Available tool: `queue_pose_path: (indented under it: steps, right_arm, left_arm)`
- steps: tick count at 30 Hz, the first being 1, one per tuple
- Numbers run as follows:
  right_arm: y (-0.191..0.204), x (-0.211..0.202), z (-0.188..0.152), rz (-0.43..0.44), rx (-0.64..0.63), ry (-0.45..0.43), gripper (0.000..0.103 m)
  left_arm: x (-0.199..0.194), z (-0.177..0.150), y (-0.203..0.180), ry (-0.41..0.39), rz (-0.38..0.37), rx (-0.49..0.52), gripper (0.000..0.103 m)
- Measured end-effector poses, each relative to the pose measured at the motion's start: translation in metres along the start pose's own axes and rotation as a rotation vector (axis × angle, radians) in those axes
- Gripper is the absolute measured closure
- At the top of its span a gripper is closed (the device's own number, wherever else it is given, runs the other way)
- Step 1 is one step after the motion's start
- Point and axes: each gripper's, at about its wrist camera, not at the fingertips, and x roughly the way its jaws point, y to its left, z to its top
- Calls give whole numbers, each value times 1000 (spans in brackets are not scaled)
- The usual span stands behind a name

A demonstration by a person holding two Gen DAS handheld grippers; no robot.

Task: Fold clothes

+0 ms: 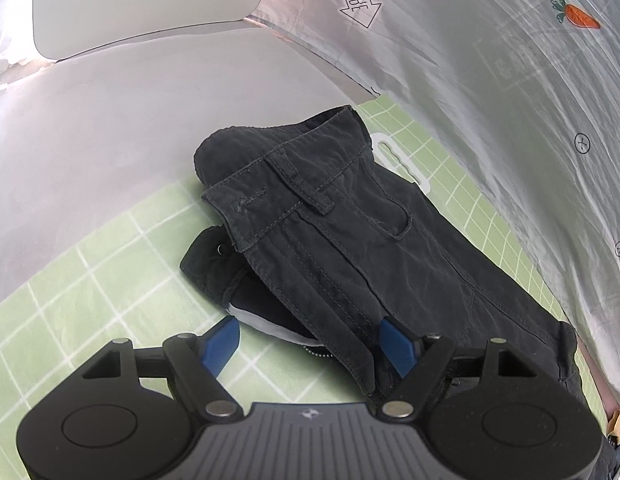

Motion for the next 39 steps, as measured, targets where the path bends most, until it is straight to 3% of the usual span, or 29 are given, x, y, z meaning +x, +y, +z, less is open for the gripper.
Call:
queue_pose_path:
  steps: [9,13,14,15,16,18,21,25,33,39]
  right_arm:
    - [-5,3,-6,13,37,3,3]
    - [-6,3,-6,19,41,5,3]
    - [-6,3,-6,20,42,5,2]
    - [-7,3,-6,20,41,5,2]
    - [-7,3,-6,20,41,5,2]
    - [-7,3,-6,21,40,5,2]
    - [-9,3,-4,23,45,16,3]
    - [-14,-5,-4,29,44,12,10]
    - [-61,-25,-9,18,69,-31,13]
    - [-120,-26,-9,-1,110,-30,13]
  left_arm:
    - [23,16,-11,4,-21,-32,22]
    - [32,18,-20,-12,12,-24,23]
    - [34,18,-22,-15,26,-14,30]
    - [34,17,-24,-29,31,5,45]
    - [34,15,-26,-44,36,24,51]
    - [28,14,-27,-72,-6,45,75]
    - [13,11,-38,-115,-27,91,82]
    - [-12,4,-61,-193,-43,183,84]
    - [-59,-48,-133,-345,-120,453,85]
    - [-58,-125,-195,-324,-171,625,85]
